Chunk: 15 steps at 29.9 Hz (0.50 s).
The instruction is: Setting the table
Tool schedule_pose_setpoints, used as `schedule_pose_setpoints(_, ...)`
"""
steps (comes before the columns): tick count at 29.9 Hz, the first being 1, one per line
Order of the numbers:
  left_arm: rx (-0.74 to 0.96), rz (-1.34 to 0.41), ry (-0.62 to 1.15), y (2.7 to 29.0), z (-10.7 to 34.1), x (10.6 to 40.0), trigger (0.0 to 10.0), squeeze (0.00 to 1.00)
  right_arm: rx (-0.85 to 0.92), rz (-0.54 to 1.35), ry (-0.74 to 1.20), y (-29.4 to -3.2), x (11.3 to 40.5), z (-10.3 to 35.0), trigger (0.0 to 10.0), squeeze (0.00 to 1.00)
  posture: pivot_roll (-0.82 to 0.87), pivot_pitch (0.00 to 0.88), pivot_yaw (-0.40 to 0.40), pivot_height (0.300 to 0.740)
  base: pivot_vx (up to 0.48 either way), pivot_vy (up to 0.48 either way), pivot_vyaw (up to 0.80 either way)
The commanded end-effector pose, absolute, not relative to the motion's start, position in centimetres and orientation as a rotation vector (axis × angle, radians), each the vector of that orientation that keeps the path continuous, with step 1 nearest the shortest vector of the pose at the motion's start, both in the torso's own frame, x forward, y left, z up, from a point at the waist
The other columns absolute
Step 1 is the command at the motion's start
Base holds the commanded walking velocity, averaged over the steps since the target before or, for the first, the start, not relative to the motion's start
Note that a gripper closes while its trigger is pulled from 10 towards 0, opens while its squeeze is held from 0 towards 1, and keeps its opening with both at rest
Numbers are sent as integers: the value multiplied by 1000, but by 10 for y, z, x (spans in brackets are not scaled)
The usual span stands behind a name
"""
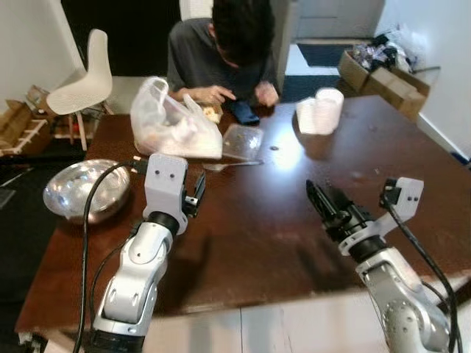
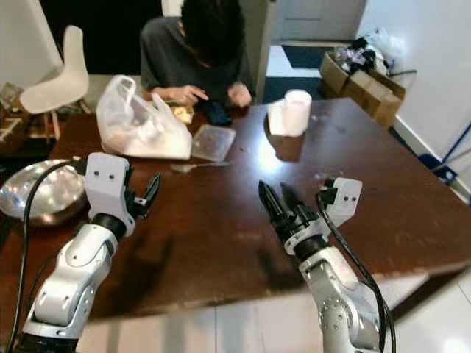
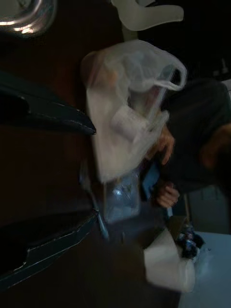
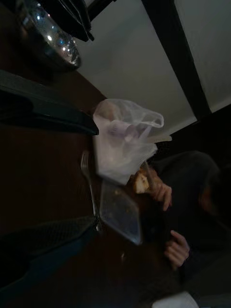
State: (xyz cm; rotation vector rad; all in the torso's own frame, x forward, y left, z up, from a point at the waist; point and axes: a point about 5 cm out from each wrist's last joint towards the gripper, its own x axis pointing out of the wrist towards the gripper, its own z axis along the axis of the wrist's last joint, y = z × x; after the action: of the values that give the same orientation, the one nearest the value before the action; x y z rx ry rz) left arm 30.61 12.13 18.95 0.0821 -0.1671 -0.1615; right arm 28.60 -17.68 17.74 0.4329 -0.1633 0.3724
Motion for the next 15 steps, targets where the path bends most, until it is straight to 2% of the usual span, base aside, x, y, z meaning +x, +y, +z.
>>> schedule_pose_setpoints(1, 91, -150, -145, 124, 184, 307, 10000, 0, 427, 382, -147, -175, 286, 175, 10000, 0, -90, 0, 74, 740, 480, 0, 0)
schedule_pose_setpoints(11, 92, -156, -144, 123, 183, 306, 10000, 0, 298, 358, -128, -183, 289, 172, 10000, 0, -91, 0, 76, 740, 480, 0, 0)
schedule_pose_setpoints(15, 87, -185, -146, 121, 184, 303, 10000, 0, 224, 386, -110, -186, 289, 170, 10000, 0, -88, 0, 76, 740, 0, 0, 0)
